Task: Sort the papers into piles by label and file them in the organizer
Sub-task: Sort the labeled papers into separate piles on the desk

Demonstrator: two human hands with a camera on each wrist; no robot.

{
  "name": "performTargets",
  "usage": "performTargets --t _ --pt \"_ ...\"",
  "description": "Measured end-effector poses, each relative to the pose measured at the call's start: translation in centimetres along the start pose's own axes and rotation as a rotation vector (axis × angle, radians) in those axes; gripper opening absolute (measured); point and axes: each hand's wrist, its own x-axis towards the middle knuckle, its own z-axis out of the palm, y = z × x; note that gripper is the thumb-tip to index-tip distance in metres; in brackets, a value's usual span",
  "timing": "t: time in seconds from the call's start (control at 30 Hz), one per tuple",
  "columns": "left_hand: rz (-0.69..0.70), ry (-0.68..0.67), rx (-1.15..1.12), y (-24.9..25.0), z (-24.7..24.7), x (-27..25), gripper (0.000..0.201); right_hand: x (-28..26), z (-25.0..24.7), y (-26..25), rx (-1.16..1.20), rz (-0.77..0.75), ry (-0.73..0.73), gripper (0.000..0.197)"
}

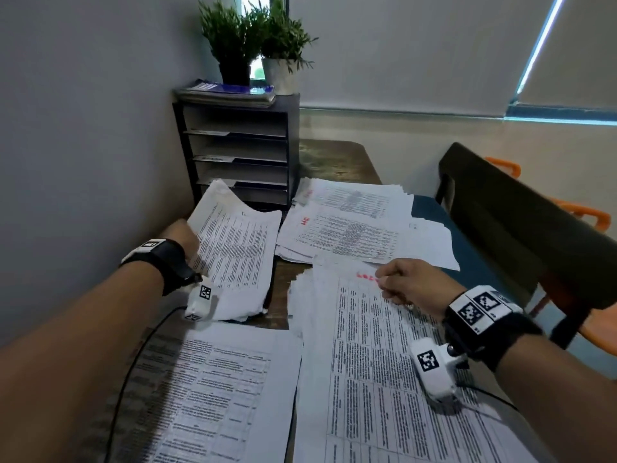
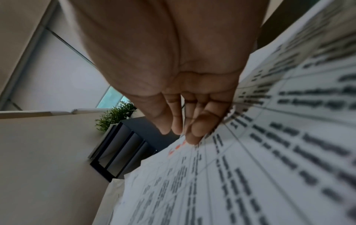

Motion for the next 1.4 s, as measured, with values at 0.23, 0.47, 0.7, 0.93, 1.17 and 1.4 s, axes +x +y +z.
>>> performTargets --t 0.23,0.47,0.7,0.93,1.17,1.4 --pt "-0.011 0.138 0.084 2.5 -0.8 -2.3 0.060 -2.2 -2.3 -0.1 -0.156 0.006 0.074 0.009" --pt "0.453 -0.298 -0.275 11.1 -1.1 -13.8 0.049 -4.1 -4.2 2.1 -0.088 0.041 0.163 0.021" --pt "0.642 -0.386 0.087 14.0 4.3 -19.8 0.032 -6.2 -4.4 3.3 0.136 0.044 0.205 0.034" --pt "0.478 -0.403 -0.035 14.1 5.7 -20.6 0.038 -8.2 -4.9 3.8 0.144 0.076 0.167 0.051" --pt "0.507 -0.390 -0.253 13.5 6.0 -21.0 0.022 -7.8 -4.8 4.6 0.181 0.063 0.171 0.073" --pt "0.392 -0.699 -0.684 12.5 5.5 -21.0 0.027 -7.9 -4.8 4.3 0.322 0.037 0.208 0.032"
